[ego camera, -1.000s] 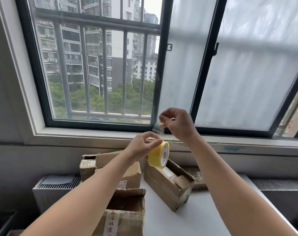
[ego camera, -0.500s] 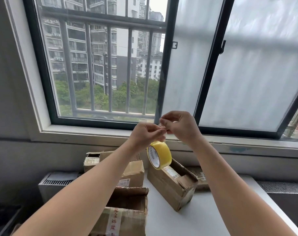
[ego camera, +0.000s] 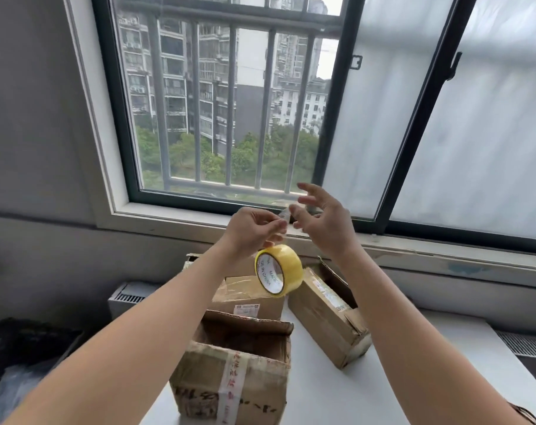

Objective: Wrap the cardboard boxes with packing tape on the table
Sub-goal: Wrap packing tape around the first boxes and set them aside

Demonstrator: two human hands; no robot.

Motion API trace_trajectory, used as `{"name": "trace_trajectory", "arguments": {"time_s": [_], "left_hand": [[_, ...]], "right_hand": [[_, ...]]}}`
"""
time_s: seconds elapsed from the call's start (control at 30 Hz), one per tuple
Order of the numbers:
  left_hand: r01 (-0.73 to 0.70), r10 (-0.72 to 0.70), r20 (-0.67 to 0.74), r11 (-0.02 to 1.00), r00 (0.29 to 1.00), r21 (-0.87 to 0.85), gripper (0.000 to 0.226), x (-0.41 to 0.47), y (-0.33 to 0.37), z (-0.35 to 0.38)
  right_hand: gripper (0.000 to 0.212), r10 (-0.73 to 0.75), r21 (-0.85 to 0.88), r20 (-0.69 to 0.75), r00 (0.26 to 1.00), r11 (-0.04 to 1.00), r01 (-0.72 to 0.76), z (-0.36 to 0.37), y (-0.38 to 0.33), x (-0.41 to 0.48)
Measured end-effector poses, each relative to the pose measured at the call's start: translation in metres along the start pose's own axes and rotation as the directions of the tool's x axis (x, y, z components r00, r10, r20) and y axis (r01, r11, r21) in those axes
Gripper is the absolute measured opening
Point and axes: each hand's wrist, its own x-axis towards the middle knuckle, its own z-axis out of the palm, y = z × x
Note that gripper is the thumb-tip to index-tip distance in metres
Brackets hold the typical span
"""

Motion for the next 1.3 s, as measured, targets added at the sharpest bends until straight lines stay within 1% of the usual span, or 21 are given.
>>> {"name": "trace_trajectory", "arguments": {"time_s": [0.03, 0.1, 0.17, 0.2, 0.23, 0.27, 0.33, 0.37, 0.4, 0.43, 0.53, 0.57, 0.63, 0.73, 0.8, 0.9, 0.97, 1.03, 1.1, 1.2, 1.3], "left_hand": [[0.006, -0.006, -0.015, 1.0, 1.0, -0.006, 0.015, -0.003, -0.003, -0.009], [0.0, -0.003, -0.06, 0.999, 0.998, -0.05, 0.02, -0.01, -0.006, -0.03], [-0.011, 0.001, -0.12, 0.996, 0.993, -0.084, 0.023, -0.015, -0.009, -0.054], [-0.013, 0.001, -0.144, 0.996, 0.99, -0.084, 0.023, -0.018, -0.011, -0.067], [-0.012, 0.001, -0.16, 0.997, 0.987, -0.072, 0.023, -0.021, -0.013, -0.078], [-0.011, 0.002, -0.168, 0.999, 0.986, -0.052, 0.023, -0.023, -0.016, -0.089], [0.0, -0.002, -0.176, 1.0, 0.984, -0.013, 0.019, -0.03, -0.023, -0.107], [0.009, -0.008, -0.179, 1.0, 0.984, 0.005, 0.017, -0.034, -0.028, -0.114], [0.022, -0.017, -0.181, 0.999, 0.983, 0.024, 0.016, -0.038, -0.033, -0.119], [0.04, -0.031, -0.18, 0.998, 0.983, 0.044, 0.016, -0.043, -0.038, -0.124], [0.096, -0.078, -0.168, 0.99, 0.983, 0.104, 0.022, -0.056, -0.055, -0.138], [0.112, -0.093, -0.161, 0.987, 0.983, 0.114, 0.023, -0.06, -0.061, -0.141], [0.148, -0.127, -0.153, 0.98, 0.98, 0.132, 0.024, -0.067, -0.071, -0.147], [0.174, -0.145, -0.164, 0.969, 0.976, 0.177, 0.023, -0.078, -0.082, -0.155], [0.176, -0.136, -0.205, 0.966, 0.969, 0.191, 0.023, -0.083, -0.09, -0.165], [0.206, -0.148, -0.27, 0.958, 0.951, 0.2, 0.029, -0.092, -0.099, -0.176], [0.234, -0.17, -0.267, 0.945, 0.949, 0.228, 0.031, -0.098, -0.102, -0.179], [0.258, -0.193, -0.257, 0.933, 0.947, 0.25, 0.03, -0.103, -0.105, -0.179], [0.277, -0.216, -0.247, 0.928, 0.944, 0.247, 0.028, -0.106, -0.11, -0.179], [0.278, -0.234, -0.192, 0.928, 0.953, 0.247, 0.028, -0.109, -0.112, -0.173], [0.27, -0.241, -0.145, 0.934, 0.96, 0.232, 0.028, -0.108, -0.11, -0.165]], "right_hand": [[0.042, 0.023, 0.022, 0.006, 1.0, 1.0, -0.023, 0.003, -0.001, 0.001], [0.031, 0.069, 0.025, 0.027, 0.997, 0.997, -0.07, 0.009, 0.002, 0.0], [0.02, 0.113, -0.08, 0.091, 0.989, 0.991, -0.106, 0.021, 0.013, -0.006], [0.021, 0.139, -0.158, 0.159, 0.977, 0.981, -0.114, 0.031, 0.021, -0.013], [0.028, 0.179, -0.246, 0.256, 0.95, 0.962, -0.115, 0.043, 0.031, -0.022], [0.039, 0.234, -0.335, 0.375, 0.897, 0.937, -0.104, 0.058, 0.04, -0.033], [0.073, 0.354, -0.48, 0.597, 0.72, 0.877, -0.032, 0.091, 0.056, -0.056], [0.089, 0.398, -0.525, 0.66, 0.637, 0.851, 0.012, 0.107, 0.062, -0.067], [0.099, 0.425, -0.555, 0.688, 0.589, 0.831, 0.049, 0.122, 0.067, -0.077], [0.105, 0.435, -0.578, 0.69, 0.579, 0.813, 0.078, 0.135, 0.072, -0.085], [0.105, 0.407, -0.625, 0.642, 0.65, 0.769, 0.137, 0.167, 0.078, -0.103], [0.103, 0.406, -0.637, 0.639, 0.654, 0.756, 0.153, 0.175, 0.078, -0.109], [0.095, 0.412, -0.647, 0.654, 0.635, 0.739, 0.187, 0.187, 0.081, -0.121], [0.065, 0.396, -0.626, 0.684, 0.613, 0.75, 0.214, 0.196, 0.091, -0.143], [0.055, 0.411, -0.632, 0.69, 0.596, 0.744, 0.218, 0.199, 0.095, -0.156], [0.05, 0.417, -0.658, 0.657, 0.628, 0.723, 0.208, 0.205, 0.098, -0.166], [0.045, 0.406, -0.667, 0.635, 0.657, 0.716, 0.203, 0.209, 0.1, -0.168], [0.048, 0.416, -0.689, 0.616, 0.669, 0.697, 0.2, 0.212, 0.103, -0.17], [0.053, 0.431, -0.708, 0.619, 0.657, 0.668, 0.228, 0.215, 0.103, -0.172], [0.048, 0.407, -0.694, 0.657, 0.635, 0.656, 0.297, 0.217, 0.1, -0.18], [0.046, 0.417, -0.697, 0.654, 0.632, 0.657, 0.287, 0.22, 0.101, -0.187]]}}
